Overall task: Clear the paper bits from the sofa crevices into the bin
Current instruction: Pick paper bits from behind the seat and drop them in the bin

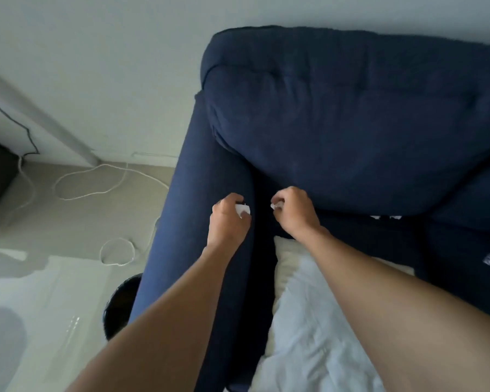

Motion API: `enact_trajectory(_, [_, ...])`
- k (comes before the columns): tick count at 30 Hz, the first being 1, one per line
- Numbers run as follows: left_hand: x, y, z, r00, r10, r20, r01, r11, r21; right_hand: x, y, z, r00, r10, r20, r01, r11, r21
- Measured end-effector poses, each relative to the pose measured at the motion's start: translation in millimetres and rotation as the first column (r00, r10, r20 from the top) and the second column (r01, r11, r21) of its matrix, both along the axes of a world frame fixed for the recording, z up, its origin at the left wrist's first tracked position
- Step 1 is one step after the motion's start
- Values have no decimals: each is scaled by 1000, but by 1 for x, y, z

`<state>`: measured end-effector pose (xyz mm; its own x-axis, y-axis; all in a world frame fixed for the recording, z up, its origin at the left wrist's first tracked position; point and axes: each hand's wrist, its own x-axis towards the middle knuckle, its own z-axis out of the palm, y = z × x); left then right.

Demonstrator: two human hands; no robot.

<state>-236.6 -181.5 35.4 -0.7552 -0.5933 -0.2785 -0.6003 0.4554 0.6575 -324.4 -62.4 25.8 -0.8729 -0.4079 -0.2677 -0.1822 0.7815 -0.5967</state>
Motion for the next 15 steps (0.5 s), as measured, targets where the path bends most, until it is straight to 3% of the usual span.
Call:
enact_trajectory(7, [93, -110, 0, 968, 250, 18, -249, 968, -31, 80, -139, 7, 968, 244, 59, -240, 969, -67])
enact_trajectory(15, [223, -199, -25, 865, 486, 127, -488, 873, -18, 181, -249, -12, 840, 523, 145, -522, 852, -44])
